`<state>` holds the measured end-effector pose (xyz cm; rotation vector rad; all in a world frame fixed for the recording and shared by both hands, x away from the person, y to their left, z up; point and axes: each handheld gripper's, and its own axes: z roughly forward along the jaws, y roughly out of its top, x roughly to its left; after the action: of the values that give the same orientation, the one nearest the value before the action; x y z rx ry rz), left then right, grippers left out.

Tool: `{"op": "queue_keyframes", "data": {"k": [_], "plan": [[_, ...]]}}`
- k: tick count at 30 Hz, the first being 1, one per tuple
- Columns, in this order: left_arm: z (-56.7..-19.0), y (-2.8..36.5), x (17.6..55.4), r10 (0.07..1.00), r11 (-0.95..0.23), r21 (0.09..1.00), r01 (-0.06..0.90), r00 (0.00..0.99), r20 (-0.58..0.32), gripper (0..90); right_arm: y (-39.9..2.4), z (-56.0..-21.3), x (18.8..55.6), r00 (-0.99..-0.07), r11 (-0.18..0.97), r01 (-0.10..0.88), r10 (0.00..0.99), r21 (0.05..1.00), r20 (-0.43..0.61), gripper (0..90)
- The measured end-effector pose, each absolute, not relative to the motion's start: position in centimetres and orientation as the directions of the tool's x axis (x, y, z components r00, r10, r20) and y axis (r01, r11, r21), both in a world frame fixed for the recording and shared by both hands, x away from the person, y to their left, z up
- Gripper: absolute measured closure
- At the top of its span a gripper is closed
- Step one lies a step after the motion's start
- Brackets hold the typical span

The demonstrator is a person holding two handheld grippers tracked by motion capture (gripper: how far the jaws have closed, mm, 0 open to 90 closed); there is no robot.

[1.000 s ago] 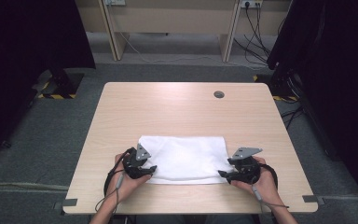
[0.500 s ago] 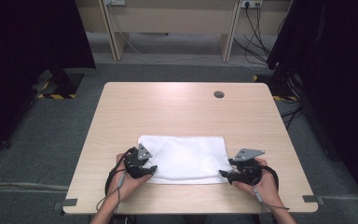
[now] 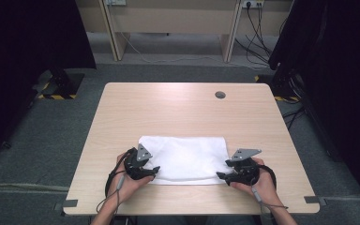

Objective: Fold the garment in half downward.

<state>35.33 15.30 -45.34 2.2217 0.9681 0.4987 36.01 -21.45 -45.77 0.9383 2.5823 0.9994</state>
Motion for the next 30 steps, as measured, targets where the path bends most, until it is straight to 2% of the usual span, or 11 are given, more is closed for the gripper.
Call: {"op": "queue_keyframes", "data": {"k": [4,11,30], "plan": [[-44.8,15.2,35.5,0.758,-0.499,0.708,0.500,0.648,0.077,30.5,-21.3,-45.3,35.9,-0.773,0.562,0.477,0.634,0.676,0.019,32.1],[-44.0,16.0,35.8,0.779,-0.462,0.726,0.509,0.624,0.058,27.2,-21.8,-45.2,35.8,-0.765,0.546,0.483,0.643,0.684,0.027,30.2],[-43.3,17.3,35.8,0.798,-0.434,0.734,0.522,0.602,0.044,27.0,-22.5,-44.6,35.8,-0.748,0.523,0.491,0.663,0.696,0.030,27.4]]}}
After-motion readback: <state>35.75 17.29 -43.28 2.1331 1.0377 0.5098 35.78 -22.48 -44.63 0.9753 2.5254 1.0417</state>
